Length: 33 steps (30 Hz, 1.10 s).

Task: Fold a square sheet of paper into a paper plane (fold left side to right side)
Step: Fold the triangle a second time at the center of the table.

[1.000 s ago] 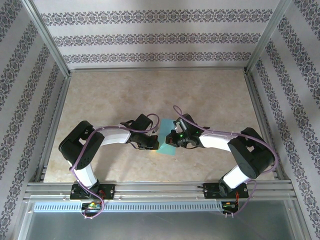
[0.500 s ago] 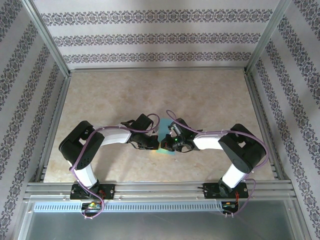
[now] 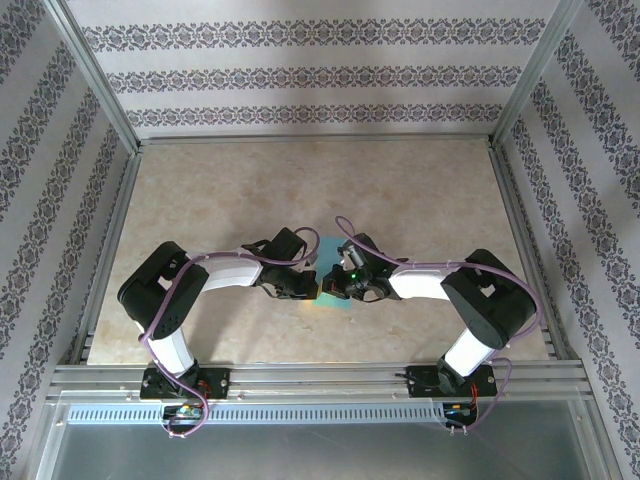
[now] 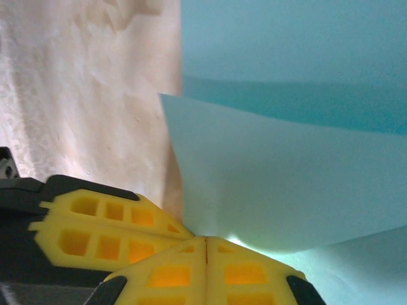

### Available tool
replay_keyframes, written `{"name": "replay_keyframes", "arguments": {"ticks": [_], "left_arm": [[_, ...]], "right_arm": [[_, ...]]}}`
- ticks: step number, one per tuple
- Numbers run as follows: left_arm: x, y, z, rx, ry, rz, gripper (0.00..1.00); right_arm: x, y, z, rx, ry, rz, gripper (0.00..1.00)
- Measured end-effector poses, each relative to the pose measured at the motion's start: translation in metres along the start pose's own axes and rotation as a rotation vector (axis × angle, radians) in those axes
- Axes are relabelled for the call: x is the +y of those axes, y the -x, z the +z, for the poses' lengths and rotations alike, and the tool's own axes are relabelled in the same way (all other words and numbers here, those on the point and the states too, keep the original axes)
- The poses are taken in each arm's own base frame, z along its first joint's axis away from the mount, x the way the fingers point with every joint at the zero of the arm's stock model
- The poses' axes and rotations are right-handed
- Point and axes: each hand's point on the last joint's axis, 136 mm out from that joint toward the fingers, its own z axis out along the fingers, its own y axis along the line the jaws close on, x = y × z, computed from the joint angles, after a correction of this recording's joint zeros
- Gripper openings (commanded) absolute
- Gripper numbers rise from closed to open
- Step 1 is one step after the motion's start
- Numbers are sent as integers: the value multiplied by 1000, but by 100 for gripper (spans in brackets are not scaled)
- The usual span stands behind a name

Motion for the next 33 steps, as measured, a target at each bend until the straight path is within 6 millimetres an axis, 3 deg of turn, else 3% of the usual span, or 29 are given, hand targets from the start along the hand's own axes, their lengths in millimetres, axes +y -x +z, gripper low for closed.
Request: {"name": "replay_keyframes", "arguments": {"ticks": [20,33], "left_arm": [[1,1,-1,4,14,-2,0],[2,3,0,-1,22,6,0]], "right_arm": [[-9,3,7,12,-21,8,0],[-34,35,-14,-26,-19,48,0]]}}
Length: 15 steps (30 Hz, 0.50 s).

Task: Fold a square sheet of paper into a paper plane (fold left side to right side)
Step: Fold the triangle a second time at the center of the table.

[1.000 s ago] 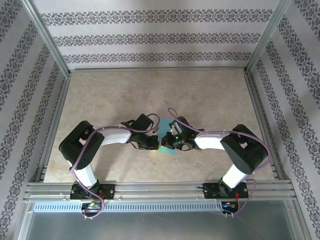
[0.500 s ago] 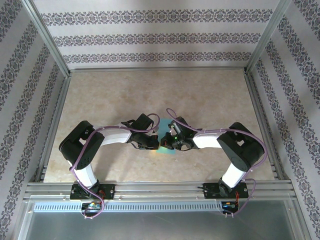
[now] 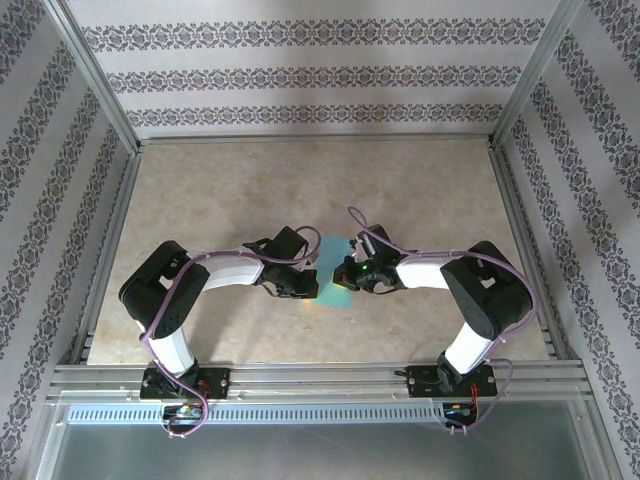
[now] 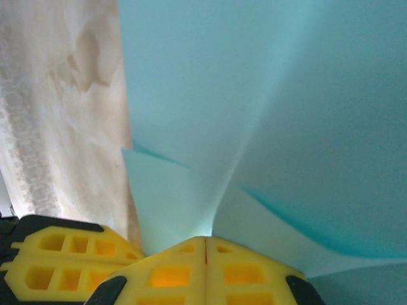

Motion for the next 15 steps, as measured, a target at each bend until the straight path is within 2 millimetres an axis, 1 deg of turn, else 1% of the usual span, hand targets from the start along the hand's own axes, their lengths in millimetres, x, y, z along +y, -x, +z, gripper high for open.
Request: {"name": "replay_keyframes", "arguments": {"ticks": [7,9,12,15], "left_arm": [[-1,0,-1,-10,-8,6,0],[-1,0,-1,-12,-8,7,3],[-2,0,-2,-15,-15,8,8],[-4,0,-3,-14,-22,4,11]], "right_arm": [[-28,33,-27,-86,-38,48,0],[-33,40,-35,-110,-52,57,0],[-33,49,-51,-153,-52,56,0],[-23,56,-68,-201,-34,31,9]]}}
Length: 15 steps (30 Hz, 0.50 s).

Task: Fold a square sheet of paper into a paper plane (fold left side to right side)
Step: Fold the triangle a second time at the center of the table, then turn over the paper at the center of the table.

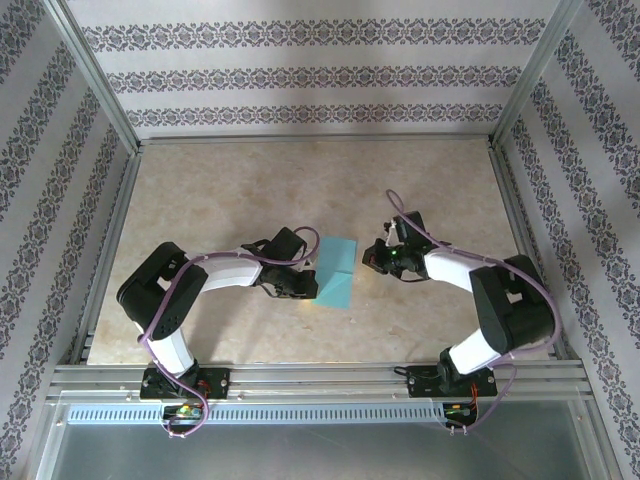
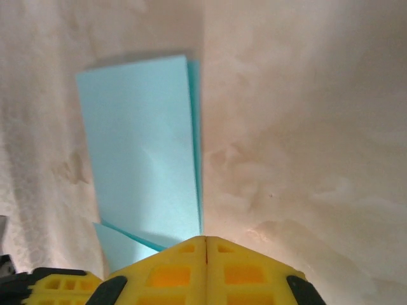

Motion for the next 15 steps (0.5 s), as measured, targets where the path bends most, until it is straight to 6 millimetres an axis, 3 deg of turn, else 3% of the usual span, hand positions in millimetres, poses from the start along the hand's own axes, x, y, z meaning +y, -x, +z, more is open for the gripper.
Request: {"name": "replay_keyframes", "arguments": {"ticks": [5,10,15], "left_arm": [[-15,15,-19,-55,-48,12,24],[-23,50,-56,-183,-103,15,36],[-22,60,-55,-188,-124,14,40]], "right_arm": [[9,6,-22,-66,39,-29,29],[8,-3,-31,-79,61,-32,54],[9,-12,-33,-68,89,-17,72]]}}
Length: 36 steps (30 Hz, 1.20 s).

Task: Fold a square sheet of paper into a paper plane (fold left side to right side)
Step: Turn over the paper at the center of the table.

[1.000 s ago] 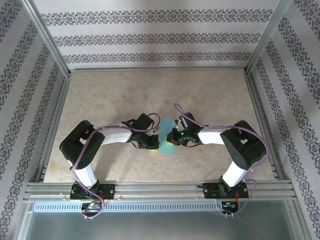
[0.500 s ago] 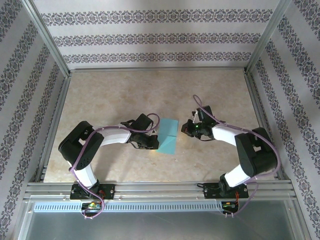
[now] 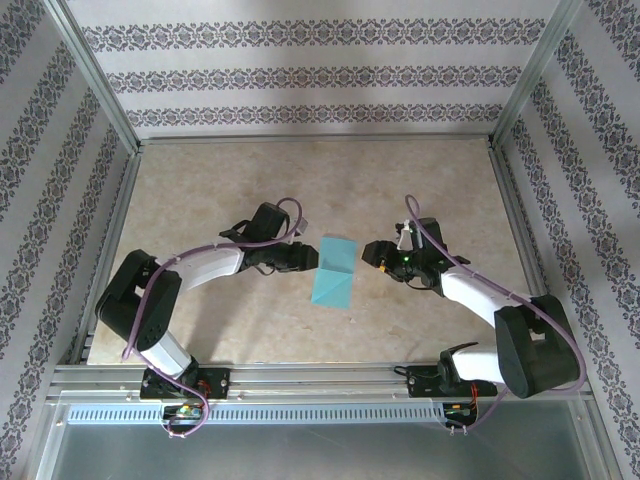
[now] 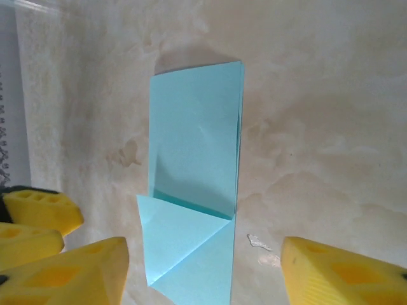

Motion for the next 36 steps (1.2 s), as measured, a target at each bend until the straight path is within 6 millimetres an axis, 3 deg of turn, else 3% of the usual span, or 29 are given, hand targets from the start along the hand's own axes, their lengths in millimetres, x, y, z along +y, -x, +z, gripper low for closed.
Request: {"name": "replay_keyframes", "arguments": {"ticks": [6,10,14,17,23,26,31,36], "left_arm": [[12,-9,23,66,-18,-29,39],[18,-11,33,93,-17,-44,36],[18,-8,36,95,-18,-41,35],[18,-8,36,94,-19,-36,28],[21,-8,40,97,-13,-37,27],[23,-8,41,100,-11,-38,17],[22,-5,42,93,-14,-22,1],[17,-1,35,56,-20,3,0]], "right_arm": [[6,-5,-3,-2,29,-15,81],[6,-11,-1,10,32,-22,82],[6,-13,-1,15,32,-22,82],[7,-15,0,20,35,-26,82],[9,-16,0,24,39,-30,82],[9,-16,0,25,40,-31,82],[11,-22,4,45,44,-40,78],[18,-36,13,96,59,-49,68]]}}
